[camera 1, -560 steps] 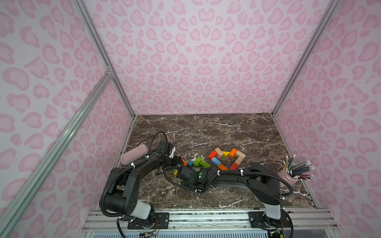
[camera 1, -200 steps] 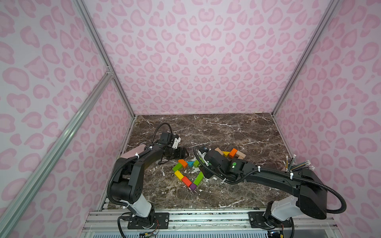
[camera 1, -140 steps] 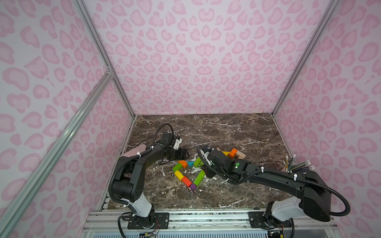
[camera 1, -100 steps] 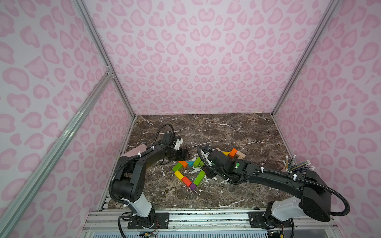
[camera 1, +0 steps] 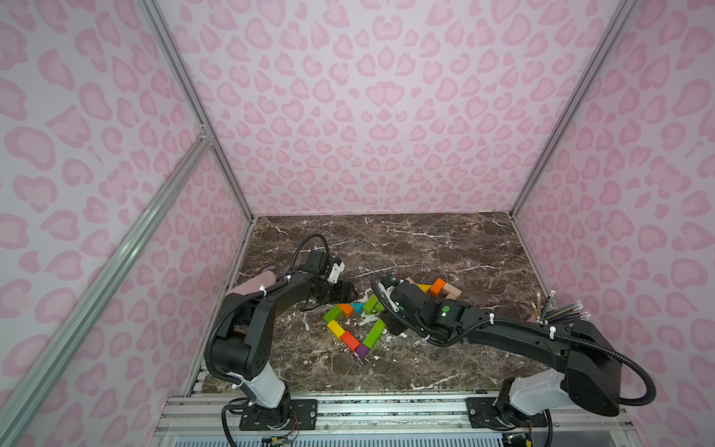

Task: Assemble a heart with building blocks
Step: Adjust the building block at the center of the board, then reset both arms

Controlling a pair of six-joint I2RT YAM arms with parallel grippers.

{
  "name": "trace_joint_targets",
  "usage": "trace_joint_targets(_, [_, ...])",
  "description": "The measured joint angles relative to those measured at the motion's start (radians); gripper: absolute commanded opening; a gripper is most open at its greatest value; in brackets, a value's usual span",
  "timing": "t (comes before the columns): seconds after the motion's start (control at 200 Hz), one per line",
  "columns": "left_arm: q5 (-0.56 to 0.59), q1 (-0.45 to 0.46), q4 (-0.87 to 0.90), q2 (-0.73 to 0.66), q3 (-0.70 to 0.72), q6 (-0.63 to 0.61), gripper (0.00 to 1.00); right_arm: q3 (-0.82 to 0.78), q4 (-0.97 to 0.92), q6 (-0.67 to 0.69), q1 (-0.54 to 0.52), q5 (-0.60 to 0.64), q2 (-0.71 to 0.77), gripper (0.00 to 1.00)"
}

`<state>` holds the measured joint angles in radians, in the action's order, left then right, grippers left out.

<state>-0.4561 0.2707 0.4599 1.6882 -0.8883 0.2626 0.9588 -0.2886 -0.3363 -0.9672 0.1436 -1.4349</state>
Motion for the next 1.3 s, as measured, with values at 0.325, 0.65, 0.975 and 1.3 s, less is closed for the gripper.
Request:
trace_joint_targets(0.325, [-0.008,0.002,0.000,-0.001,0.004,0.000,0.80,-0.016,0.003,-0.005,0.013,0.000,0.018,0.56])
trace_joint_targets(0.65, [-0.010,0.004,0.000,-0.010,0.005,0.000,0.80,-0.036,0.009,-0.007,0.054,0.004,0.053,0.65])
trace_joint_targets(0.975, [0.038,0.004,0.000,-0.104,-0.021,0.000,0.89,-0.045,0.025,0.000,0.159,0.011,0.086,0.97])
trace_joint_targets(1.3, [0.147,0.004,-0.040,-0.222,-0.146,-0.004,0.98,-0.098,0.109,0.052,0.350,0.021,0.140,0.99])
